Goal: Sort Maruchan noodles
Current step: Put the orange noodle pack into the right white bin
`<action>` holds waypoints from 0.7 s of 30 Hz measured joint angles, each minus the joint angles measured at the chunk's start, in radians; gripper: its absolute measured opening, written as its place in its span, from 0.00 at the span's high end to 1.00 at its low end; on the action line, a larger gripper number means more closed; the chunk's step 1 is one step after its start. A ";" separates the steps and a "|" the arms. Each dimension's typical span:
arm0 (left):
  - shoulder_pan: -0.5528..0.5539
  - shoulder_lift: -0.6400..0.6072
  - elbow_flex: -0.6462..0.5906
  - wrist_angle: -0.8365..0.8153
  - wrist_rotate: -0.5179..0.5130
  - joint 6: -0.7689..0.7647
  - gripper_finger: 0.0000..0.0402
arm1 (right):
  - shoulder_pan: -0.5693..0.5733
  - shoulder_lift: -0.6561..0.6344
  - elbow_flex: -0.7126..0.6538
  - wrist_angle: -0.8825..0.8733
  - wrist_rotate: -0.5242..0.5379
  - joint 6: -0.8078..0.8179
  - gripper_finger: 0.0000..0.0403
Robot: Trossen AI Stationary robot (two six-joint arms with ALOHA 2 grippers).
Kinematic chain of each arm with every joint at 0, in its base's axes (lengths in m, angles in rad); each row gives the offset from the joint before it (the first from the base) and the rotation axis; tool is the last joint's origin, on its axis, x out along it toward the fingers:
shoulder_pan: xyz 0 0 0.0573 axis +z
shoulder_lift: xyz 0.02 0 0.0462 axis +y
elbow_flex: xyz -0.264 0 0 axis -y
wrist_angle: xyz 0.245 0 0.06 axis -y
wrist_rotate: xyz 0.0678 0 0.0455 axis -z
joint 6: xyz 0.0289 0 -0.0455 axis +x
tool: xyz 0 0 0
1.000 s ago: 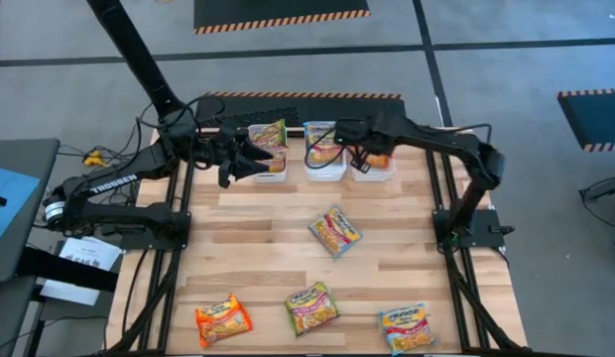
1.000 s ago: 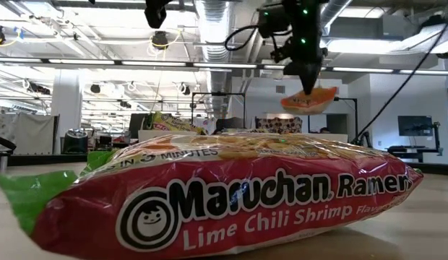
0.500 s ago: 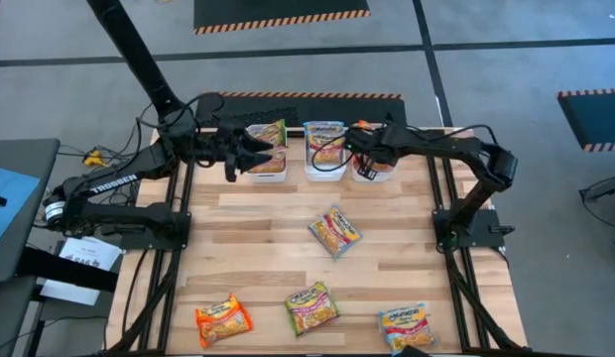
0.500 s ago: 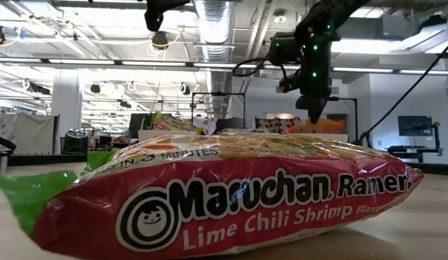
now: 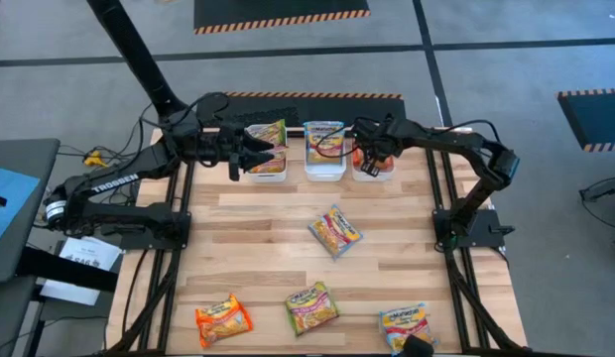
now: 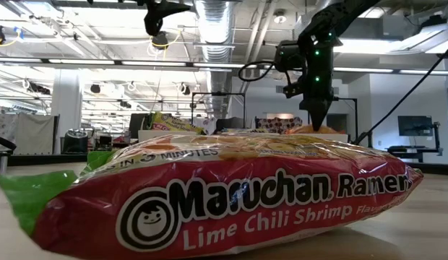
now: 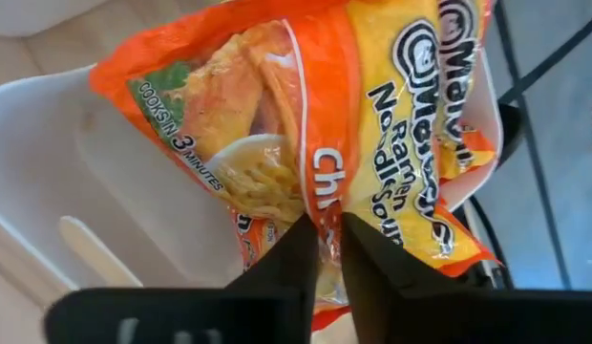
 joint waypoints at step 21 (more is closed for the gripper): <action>0.000 0.000 0.000 -0.025 -0.150 0.017 0.45 | -0.067 0.035 0.147 -0.152 -0.433 0.216 0.63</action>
